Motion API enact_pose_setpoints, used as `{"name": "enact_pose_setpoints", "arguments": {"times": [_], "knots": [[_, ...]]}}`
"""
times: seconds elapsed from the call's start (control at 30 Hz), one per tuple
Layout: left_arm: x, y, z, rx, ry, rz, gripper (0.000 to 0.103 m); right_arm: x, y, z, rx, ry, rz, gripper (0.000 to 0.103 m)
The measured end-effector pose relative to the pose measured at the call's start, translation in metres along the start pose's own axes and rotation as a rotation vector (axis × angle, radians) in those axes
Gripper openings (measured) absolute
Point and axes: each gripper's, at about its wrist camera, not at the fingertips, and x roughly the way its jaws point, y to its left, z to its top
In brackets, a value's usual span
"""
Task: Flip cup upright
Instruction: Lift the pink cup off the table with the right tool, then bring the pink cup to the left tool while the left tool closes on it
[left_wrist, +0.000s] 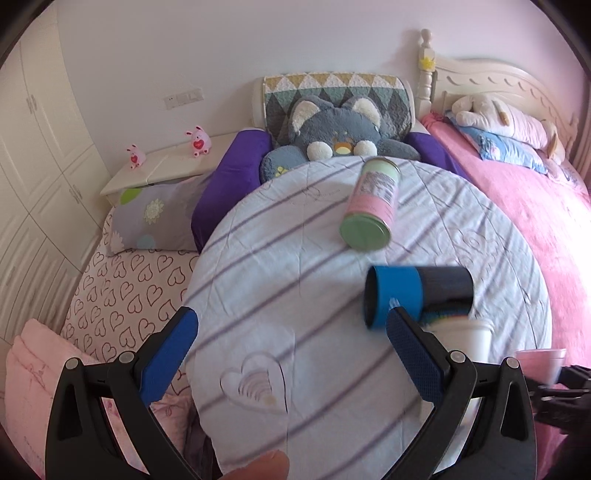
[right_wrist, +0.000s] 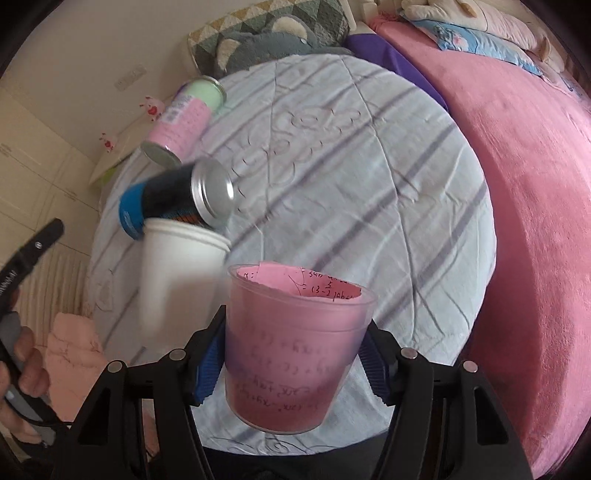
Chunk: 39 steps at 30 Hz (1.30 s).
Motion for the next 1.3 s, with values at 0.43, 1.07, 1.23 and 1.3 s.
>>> {"name": "enact_pose_setpoints", "arguments": {"times": [0.43, 1.07, 1.23, 1.3], "knots": [[-0.028, -0.020, -0.029, 0.007, 0.011, -0.003, 0.103, 0.010, 0.010, -0.019, -0.095, 0.030, -0.034, 0.086], [-0.059, -0.059, -0.041, 0.035, -0.014, -0.026, 0.103, -0.059, -0.028, -0.035, 0.029, -0.155, 0.034, 0.086], [-0.067, -0.073, -0.051, 0.033, -0.009, -0.011, 0.103, -0.068, -0.023, -0.045, -0.010, -0.192, 0.026, 0.086], [-0.070, -0.082, -0.056, 0.035, -0.006, -0.003, 0.103, -0.071, -0.024, -0.048, -0.024, -0.209, 0.016, 0.086]]}}
